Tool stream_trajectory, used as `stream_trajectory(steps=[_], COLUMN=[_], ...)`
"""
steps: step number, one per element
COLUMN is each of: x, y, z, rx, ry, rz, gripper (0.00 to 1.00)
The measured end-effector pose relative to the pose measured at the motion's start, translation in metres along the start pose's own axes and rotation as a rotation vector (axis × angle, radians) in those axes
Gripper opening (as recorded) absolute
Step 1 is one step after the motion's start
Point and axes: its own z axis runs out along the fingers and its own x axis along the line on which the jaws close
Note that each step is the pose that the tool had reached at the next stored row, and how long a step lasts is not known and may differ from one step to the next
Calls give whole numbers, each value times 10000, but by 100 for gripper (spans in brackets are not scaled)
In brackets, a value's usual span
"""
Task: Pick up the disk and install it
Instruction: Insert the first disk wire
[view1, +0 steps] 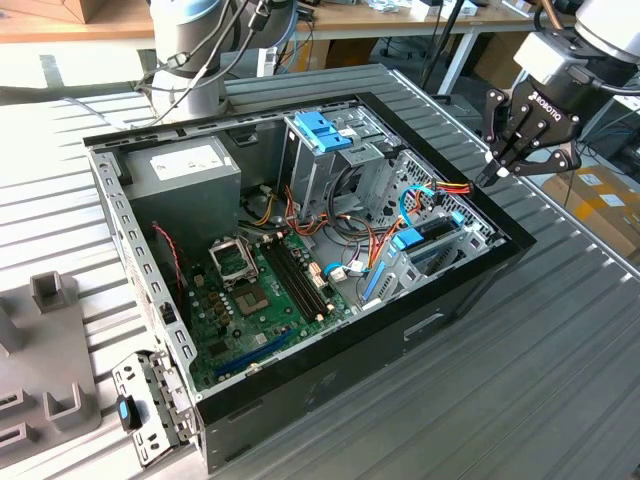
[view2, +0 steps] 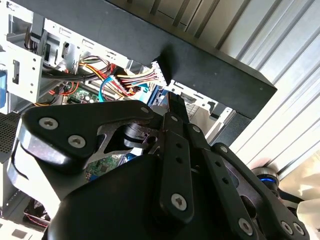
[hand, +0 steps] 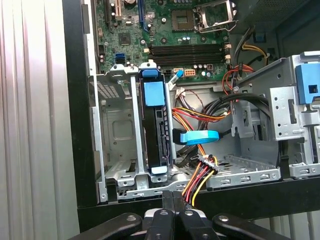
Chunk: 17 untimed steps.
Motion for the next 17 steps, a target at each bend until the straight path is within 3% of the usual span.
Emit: stream_trajectory(steps=[17], x=[0], y=[0], z=[0], rx=[-65], ry=[59], rz=[-843], gripper=[11])
